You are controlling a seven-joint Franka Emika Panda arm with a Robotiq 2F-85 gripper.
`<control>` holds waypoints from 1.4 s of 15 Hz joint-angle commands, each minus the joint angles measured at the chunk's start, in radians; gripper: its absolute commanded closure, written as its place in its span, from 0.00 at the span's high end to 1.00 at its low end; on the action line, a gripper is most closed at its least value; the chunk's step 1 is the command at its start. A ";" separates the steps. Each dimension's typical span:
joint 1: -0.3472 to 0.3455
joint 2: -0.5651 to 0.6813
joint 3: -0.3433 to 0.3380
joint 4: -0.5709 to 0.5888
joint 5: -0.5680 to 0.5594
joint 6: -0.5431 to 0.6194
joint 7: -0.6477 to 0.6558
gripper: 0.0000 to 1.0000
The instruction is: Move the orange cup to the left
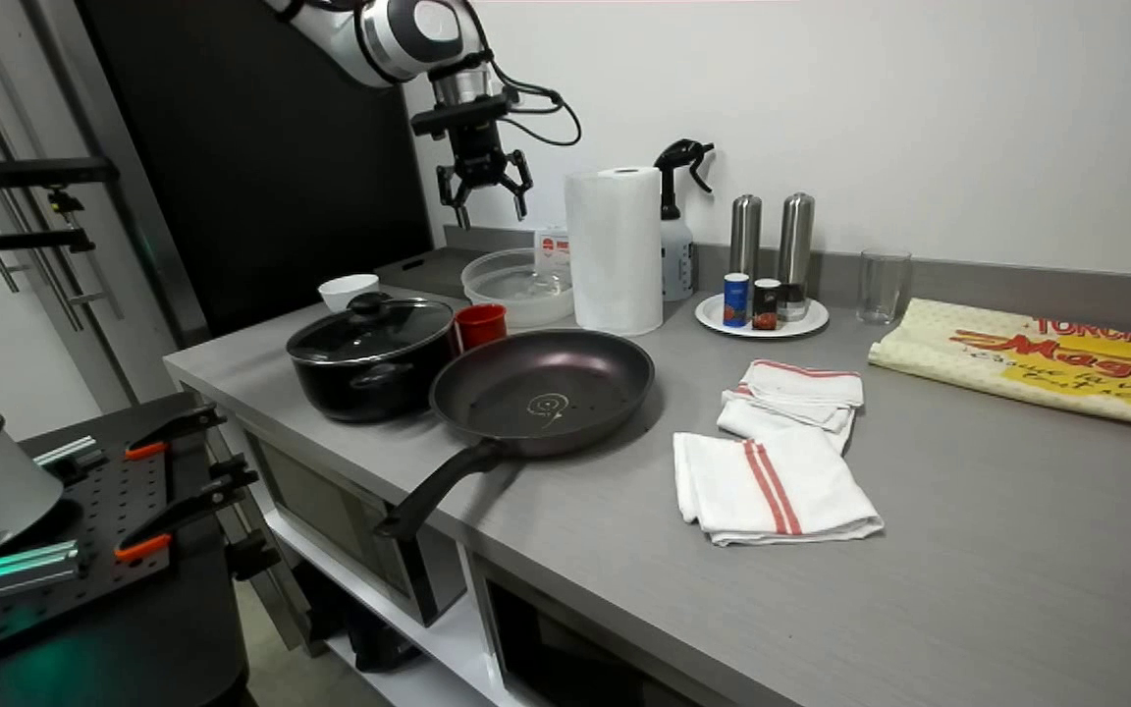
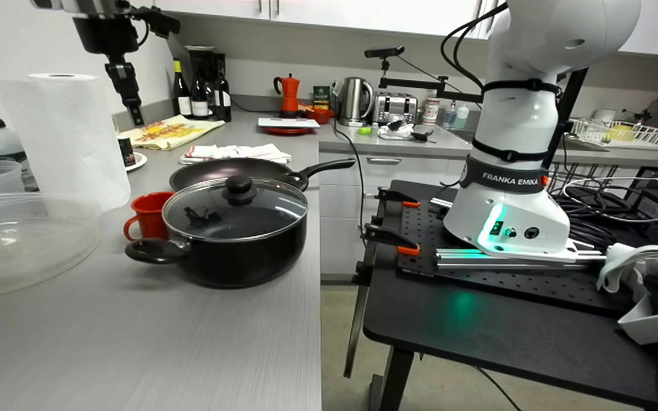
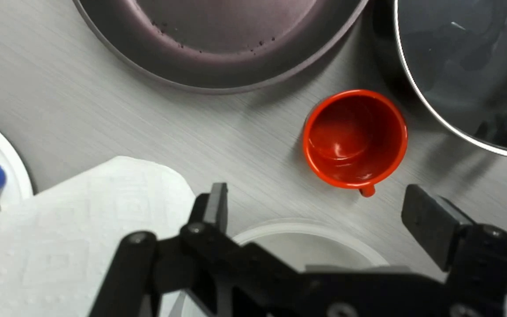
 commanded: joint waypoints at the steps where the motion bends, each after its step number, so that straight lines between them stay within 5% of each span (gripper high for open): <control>1: 0.022 0.085 0.029 0.082 -0.037 -0.031 -0.075 1.00; 12: 0.125 0.279 0.049 0.283 -0.096 -0.150 -0.158 1.00; 21: 0.124 0.322 0.056 0.278 -0.079 -0.118 -0.155 1.00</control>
